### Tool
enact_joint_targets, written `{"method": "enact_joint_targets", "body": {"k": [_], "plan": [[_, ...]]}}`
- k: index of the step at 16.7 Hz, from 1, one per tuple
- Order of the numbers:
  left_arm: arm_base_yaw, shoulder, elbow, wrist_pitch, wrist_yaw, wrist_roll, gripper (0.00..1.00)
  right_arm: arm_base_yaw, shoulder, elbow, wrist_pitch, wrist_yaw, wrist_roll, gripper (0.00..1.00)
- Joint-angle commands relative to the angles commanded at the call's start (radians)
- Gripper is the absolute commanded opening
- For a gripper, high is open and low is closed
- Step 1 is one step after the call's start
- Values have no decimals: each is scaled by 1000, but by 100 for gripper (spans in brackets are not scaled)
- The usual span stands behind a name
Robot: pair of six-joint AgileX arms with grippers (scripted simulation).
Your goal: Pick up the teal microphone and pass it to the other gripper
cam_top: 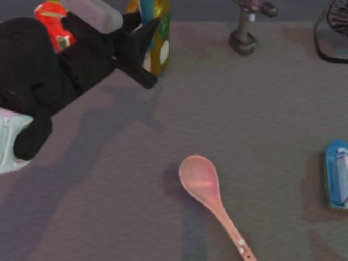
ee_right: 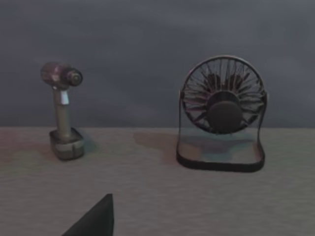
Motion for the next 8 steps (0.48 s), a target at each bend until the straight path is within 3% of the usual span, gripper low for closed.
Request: {"method": "enact_joint_targets", "body": {"k": [5, 8], "plan": [[-189, 13, -21, 106, -203, -18, 0, 0, 0, 0, 0, 0, 0, 100], [-222, 12, -25, 127, -235, -22, 0, 0, 0, 0, 0, 0, 0, 100]]}}
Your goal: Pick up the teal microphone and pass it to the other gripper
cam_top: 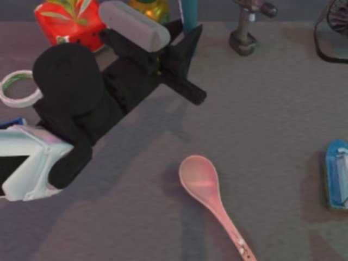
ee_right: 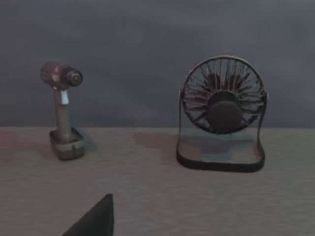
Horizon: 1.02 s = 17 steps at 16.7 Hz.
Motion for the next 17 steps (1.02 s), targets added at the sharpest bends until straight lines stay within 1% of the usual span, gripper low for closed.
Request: {"method": "enact_joint_targets", "body": {"k": [9, 11, 12, 14, 17], "plan": [[0, 0, 0, 0, 0, 0, 0, 0, 0, 0, 0, 0, 0, 100], [0, 0, 0, 0, 0, 0, 0, 6, 13, 11, 7, -8, -1, 100], [0, 0, 0, 0, 0, 0, 0, 15, 34, 29, 17, -22, -3, 100], [0, 0, 0, 0, 0, 0, 0, 44, 109, 88, 52, -64, -9, 100], [0, 0, 0, 0, 0, 0, 0, 105, 301, 212, 123, -154, -20, 100]]}}
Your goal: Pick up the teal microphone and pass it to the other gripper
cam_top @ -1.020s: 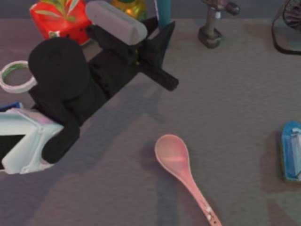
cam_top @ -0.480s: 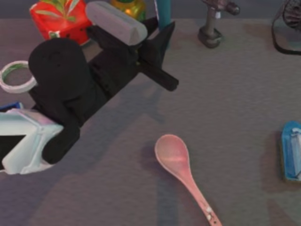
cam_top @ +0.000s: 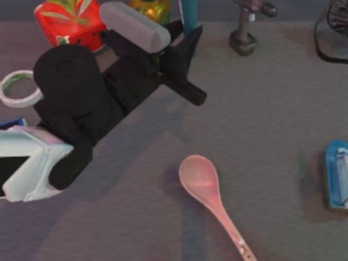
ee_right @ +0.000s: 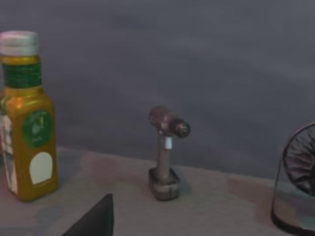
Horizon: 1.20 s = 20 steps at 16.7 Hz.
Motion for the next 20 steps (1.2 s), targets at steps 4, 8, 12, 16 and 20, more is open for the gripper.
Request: {"method": "enact_joint_targets", "body": {"k": [4, 8, 12, 16, 20], "plan": [[0, 0, 0, 0, 0, 0, 0, 101, 354, 194, 109, -148, -17, 100], [0, 0, 0, 0, 0, 0, 0, 198, 679, 377, 212, -289, -31, 100], [0, 0, 0, 0, 0, 0, 0, 272, 898, 523, 298, -396, -44, 100], [0, 0, 0, 0, 0, 0, 0, 302, 985, 586, 336, -440, -51, 100], [0, 0, 0, 0, 0, 0, 0, 297, 981, 582, 334, -438, -51, 100]]}}
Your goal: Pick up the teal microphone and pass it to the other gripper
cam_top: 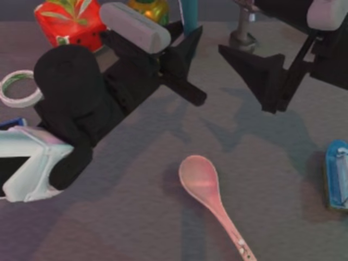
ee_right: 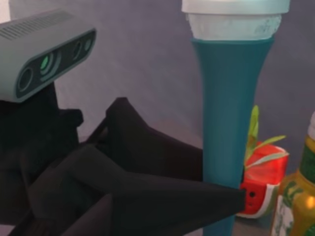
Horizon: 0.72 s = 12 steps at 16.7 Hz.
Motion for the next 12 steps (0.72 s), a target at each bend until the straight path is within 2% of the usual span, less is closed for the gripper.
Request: {"method": "enact_joint_targets", "body": {"k": [3, 9, 12], "plan": [[0, 0, 0, 0, 0, 0, 0, 24, 41, 39, 9, 19, 0, 100], [0, 0, 0, 0, 0, 0, 0, 137, 305, 252, 50, 135, 4, 100], [0, 0, 0, 0, 0, 0, 0, 164, 352, 297, 58, 162, 5, 100]]}}
